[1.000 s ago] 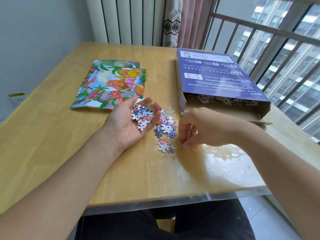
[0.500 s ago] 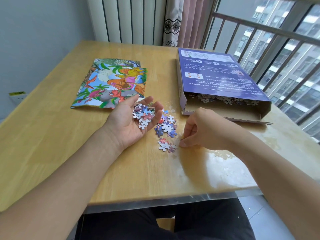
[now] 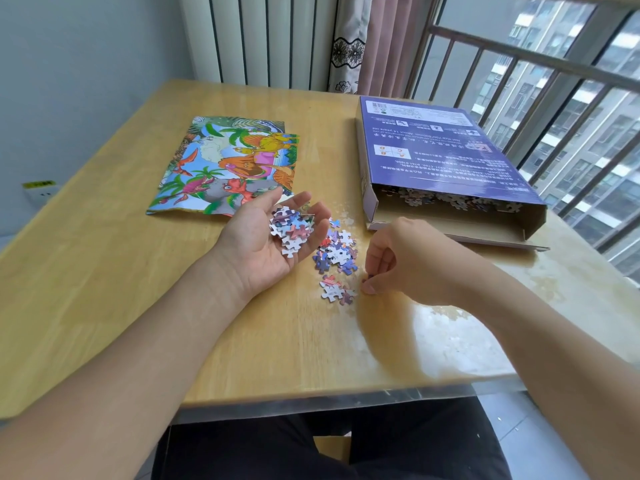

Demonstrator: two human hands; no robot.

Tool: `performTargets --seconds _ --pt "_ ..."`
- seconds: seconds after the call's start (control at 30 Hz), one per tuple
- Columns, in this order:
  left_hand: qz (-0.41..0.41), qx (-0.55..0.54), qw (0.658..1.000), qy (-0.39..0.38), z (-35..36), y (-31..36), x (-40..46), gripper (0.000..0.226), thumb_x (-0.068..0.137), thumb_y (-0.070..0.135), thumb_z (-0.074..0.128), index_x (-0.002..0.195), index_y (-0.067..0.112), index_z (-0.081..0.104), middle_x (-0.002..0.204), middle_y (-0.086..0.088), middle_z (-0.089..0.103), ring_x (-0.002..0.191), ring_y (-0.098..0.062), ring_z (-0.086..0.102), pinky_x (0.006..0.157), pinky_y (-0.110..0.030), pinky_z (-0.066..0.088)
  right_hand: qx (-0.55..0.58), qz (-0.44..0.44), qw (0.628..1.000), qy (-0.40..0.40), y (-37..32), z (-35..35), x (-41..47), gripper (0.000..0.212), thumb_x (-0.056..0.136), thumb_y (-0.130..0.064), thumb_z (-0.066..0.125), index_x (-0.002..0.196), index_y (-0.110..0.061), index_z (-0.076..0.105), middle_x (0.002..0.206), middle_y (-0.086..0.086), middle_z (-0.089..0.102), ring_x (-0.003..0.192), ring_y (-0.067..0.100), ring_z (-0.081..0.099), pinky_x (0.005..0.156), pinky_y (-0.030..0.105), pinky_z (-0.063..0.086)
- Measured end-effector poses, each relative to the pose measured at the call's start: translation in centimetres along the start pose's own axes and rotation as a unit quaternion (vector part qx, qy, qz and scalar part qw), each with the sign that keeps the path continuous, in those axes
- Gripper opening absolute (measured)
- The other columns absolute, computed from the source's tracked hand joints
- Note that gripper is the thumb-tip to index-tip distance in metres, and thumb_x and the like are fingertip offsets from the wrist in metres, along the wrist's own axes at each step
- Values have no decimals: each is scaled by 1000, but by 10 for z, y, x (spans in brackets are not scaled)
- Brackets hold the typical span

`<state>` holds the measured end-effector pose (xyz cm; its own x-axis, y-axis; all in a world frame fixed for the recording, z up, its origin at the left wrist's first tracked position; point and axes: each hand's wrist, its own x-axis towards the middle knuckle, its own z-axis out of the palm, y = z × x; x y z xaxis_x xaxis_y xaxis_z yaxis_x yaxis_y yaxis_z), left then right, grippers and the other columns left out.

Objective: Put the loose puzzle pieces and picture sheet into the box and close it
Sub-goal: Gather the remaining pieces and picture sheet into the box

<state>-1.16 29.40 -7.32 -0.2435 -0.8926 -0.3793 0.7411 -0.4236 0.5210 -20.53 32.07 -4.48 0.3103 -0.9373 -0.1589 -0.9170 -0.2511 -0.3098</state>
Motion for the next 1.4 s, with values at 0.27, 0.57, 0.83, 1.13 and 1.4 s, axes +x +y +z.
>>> performTargets --seconds 0.27,0.57,0.83,1.13,1.4 --pt "-12 47 999 -4 0 -1 0 39 104 36 41 105 4 64 90 -17 68 78 -28 69 67 -38 61 342 -66 935 70 -20 -24 23 22 75 -7 86 87 -6 67 73 8 72 60 18 65 61 28 59" --pt "3 -9 1000 5 -4 2 3 32 104 30 45 100 3 61 93 -18 65 80 -28 68 65 -35 61 48 -109 993 17 -19 -17 11 27 67 -37 91 87 -27 76 72 -15 69 66 0 64 57 14 46" --pt "18 -16 1000 12 -5 3 4 33 104 29 45 96 2 62 91 -18 65 84 -27 67 68 -35 60 91 -91 991 26 -7 20 5 23 71 -26 90 92 -25 81 73 -9 70 67 10 65 69 33 54" --pt "16 0 1000 17 -3 2 2 34 104 30 45 98 2 62 90 -19 66 87 -28 66 71 -36 60 75 -106 990 -54 -7 8 17 9 79 -18 83 78 -19 74 69 -5 73 66 10 68 67 31 55" --pt "-2 56 998 -2 1 0 -1 41 104 35 41 105 2 65 90 -16 70 85 -26 67 79 -40 57 352 -75 923 137 -32 -21 40 23 76 -13 87 95 -4 75 78 5 76 61 12 70 60 22 57"
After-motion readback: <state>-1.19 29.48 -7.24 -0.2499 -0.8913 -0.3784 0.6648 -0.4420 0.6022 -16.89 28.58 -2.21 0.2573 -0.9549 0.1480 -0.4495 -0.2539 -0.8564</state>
